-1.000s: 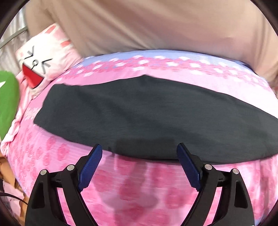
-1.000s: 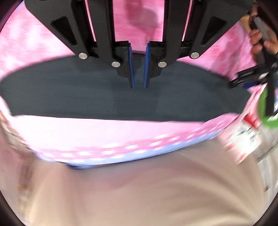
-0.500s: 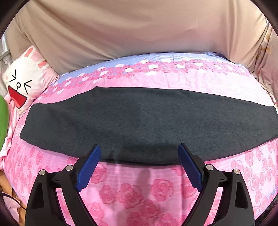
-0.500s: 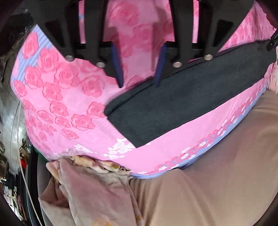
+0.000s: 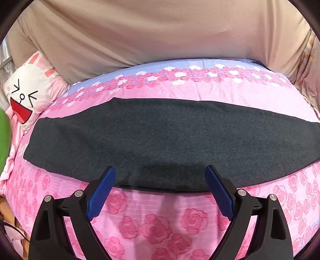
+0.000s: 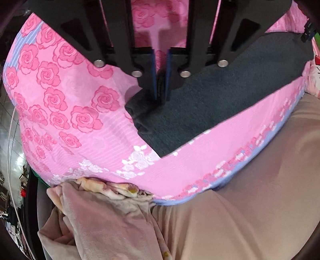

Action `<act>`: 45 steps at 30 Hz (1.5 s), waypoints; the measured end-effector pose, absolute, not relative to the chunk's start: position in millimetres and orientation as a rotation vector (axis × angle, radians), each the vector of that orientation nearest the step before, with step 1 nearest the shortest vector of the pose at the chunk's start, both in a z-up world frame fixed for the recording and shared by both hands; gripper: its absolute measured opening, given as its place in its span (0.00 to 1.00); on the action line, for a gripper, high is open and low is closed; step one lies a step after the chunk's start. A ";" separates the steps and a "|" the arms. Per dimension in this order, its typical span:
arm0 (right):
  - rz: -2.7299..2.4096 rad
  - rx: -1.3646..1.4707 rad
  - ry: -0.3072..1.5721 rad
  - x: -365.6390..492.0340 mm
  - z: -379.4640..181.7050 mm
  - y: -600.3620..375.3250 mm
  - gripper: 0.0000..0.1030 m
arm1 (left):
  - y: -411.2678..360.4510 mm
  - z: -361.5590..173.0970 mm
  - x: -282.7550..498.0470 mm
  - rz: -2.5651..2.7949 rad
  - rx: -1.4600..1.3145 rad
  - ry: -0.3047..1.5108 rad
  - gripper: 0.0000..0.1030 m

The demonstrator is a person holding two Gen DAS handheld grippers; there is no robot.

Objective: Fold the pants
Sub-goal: 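Grasp the pants leg end with the right gripper and lift it, then lay the lifted leg end over the pants with the right gripper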

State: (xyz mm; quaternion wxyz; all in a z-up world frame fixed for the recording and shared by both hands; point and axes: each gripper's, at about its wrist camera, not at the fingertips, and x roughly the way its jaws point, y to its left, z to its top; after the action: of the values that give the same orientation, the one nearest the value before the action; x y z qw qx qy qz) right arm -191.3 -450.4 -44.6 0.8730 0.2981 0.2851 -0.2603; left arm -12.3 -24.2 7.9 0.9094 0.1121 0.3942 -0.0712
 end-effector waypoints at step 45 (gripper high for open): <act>-0.002 -0.089 0.834 -27.5 -28.3 -124.0 0.34 | 85.9 15.5 -13.3 -0.170 0.002 0.842 0.87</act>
State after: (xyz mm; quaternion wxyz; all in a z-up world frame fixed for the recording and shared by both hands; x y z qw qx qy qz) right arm -27.5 -124.0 -28.3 0.9134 -0.0434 0.4047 -0.0009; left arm -13.3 85.9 15.5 0.9093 0.0010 0.4081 -0.0822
